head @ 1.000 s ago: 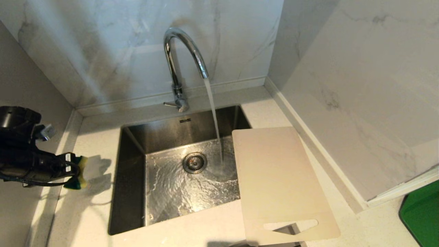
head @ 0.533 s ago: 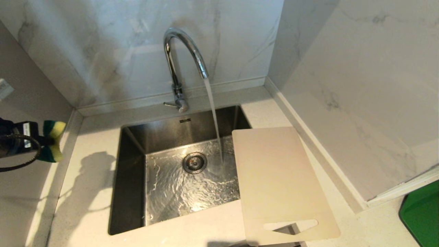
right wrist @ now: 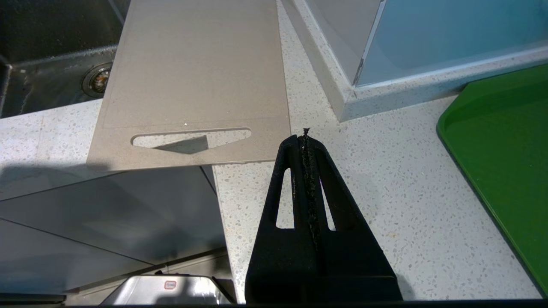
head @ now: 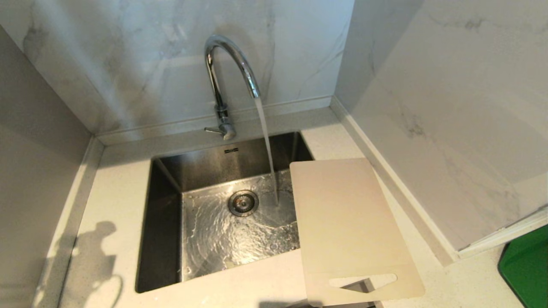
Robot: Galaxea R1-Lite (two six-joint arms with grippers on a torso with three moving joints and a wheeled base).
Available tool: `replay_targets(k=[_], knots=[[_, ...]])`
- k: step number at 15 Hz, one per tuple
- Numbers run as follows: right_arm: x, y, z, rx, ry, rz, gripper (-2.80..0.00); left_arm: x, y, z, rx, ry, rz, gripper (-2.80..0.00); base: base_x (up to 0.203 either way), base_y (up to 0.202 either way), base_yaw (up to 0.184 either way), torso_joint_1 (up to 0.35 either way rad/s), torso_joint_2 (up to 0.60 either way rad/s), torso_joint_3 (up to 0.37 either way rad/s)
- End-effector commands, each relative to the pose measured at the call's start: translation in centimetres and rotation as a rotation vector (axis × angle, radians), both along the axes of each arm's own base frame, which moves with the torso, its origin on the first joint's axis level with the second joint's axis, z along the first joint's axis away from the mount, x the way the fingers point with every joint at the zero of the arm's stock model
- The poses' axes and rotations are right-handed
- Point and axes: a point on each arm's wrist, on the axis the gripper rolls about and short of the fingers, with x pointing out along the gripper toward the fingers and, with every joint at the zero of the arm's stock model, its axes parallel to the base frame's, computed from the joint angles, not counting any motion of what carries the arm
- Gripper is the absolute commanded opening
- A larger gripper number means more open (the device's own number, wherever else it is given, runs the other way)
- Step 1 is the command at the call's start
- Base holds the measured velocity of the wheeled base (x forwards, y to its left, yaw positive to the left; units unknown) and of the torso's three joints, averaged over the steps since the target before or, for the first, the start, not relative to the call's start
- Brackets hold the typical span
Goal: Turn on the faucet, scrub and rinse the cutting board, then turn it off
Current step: Pick up the cutting board
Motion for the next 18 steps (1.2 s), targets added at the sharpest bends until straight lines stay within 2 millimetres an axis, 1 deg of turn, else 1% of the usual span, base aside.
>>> replay_targets(k=[1, 3, 6, 8, 10, 11, 14, 16, 18], knots=[[0.0, 0.0, 0.0, 0.0, -0.001, 0.0, -2.8, -3.8, -0.4, -3.0, -0.002, -0.036, 0.014, -2.8, 0.0, 0.0, 0.0, 0.0, 0.0, 0.0], [0.0, 0.0, 0.0, 0.0, -0.001, 0.0, -2.8, -5.6, -0.6, -6.0, -0.005, -0.032, 0.019, -2.8, 0.0, 0.0, 0.0, 0.0, 0.0, 0.0], [0.0, 0.0, 0.0, 0.0, -0.001, 0.0, -2.8, -7.5, -0.9, -10.3, -0.016, -0.006, -0.011, -2.8, 0.0, 0.0, 0.0, 0.0, 0.0, 0.0], [0.0, 0.0, 0.0, 0.0, -0.001, 0.0, -2.8, -8.8, -1.1, -12.4, -0.014, -0.027, -0.021, -2.8, 0.0, 0.0, 0.0, 0.0, 0.0, 0.0], [0.0, 0.0, 0.0, 0.0, -0.001, 0.0, -2.8, -9.9, -1.2, -14.1, -0.006, -0.063, -0.021, -2.8, 0.0, 0.0, 0.0, 0.0, 0.0, 0.0], [0.0, 0.0, 0.0, 0.0, -0.001, 0.0, -2.8, -10.0, -1.2, -15.1, -0.001, -0.055, -0.019, -2.8, 0.0, 0.0, 0.0, 0.0, 0.0, 0.0], [0.0, 0.0, 0.0, 0.0, -0.001, 0.0, -2.8, -9.7, -1.1, -15.8, 0.002, -0.074, -0.032, -2.8, 0.0, 0.0, 0.0, 0.0, 0.0, 0.0], [0.0, 0.0, 0.0, 0.0, -0.001, 0.0, -2.8, -9.9, -1.0, -16.1, 0.008, -0.087, -0.061, -2.8, 0.0, 0.0, 0.0, 0.0, 0.0, 0.0], [0.0, 0.0, 0.0, 0.0, -0.001, 0.0, -2.8, -10.2, -0.9, -17.4, 0.026, -0.095, -0.05, -2.8, 0.0, 0.0, 0.0, 0.0, 0.0, 0.0]])
